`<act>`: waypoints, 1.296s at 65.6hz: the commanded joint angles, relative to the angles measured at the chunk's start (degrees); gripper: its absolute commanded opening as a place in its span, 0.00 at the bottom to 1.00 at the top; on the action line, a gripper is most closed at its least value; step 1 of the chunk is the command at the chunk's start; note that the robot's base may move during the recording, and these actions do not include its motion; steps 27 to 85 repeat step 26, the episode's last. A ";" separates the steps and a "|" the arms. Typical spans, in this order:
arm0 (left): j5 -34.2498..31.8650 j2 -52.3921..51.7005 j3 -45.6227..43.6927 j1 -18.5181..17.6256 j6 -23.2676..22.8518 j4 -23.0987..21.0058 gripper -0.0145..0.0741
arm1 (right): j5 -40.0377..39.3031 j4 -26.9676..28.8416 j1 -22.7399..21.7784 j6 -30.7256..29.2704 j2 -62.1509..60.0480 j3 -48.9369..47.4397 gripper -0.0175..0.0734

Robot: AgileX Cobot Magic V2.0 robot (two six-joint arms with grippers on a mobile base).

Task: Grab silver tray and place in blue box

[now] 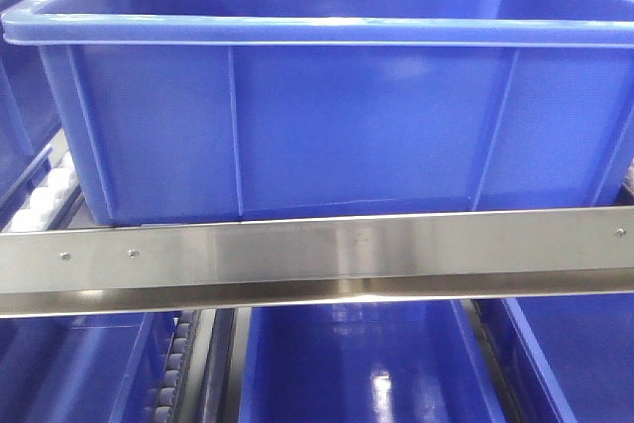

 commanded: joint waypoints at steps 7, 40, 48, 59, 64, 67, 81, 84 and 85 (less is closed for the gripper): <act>-4.68 -0.85 -0.18 0.13 0.07 -0.59 0.05 | -4.99 -0.04 -0.37 -0.59 -1.19 0.10 0.25; -4.68 -0.85 -0.18 0.13 0.07 -0.59 0.05 | -4.99 -0.04 -0.37 -0.59 -1.19 0.10 0.25; -4.68 -0.85 -0.18 0.13 0.07 -0.59 0.05 | -4.99 -0.04 -0.37 -0.59 -1.19 0.10 0.25; -4.68 -0.85 -0.18 0.13 0.07 -0.59 0.05 | -4.99 -0.04 -0.37 -0.59 -1.19 0.10 0.25; -4.68 -0.85 -0.18 0.13 0.07 -0.59 0.05 | -4.99 -0.04 -0.37 -0.59 -1.19 0.10 0.25; -4.68 -0.85 -0.18 0.13 0.07 -0.59 0.05 | -4.99 -0.04 -0.37 -0.59 -1.19 0.10 0.25; -4.68 -0.85 -0.18 0.13 0.07 -0.59 0.05 | -4.99 -0.04 -0.37 -0.59 -1.19 0.10 0.25; -4.68 -0.85 -0.18 0.13 0.07 -0.59 0.05 | -4.99 -0.04 -0.37 -0.59 -1.19 0.10 0.25; -4.68 -0.85 -0.18 0.13 0.07 -0.59 0.05 | -4.99 -0.04 -0.37 -0.59 -1.19 0.10 0.25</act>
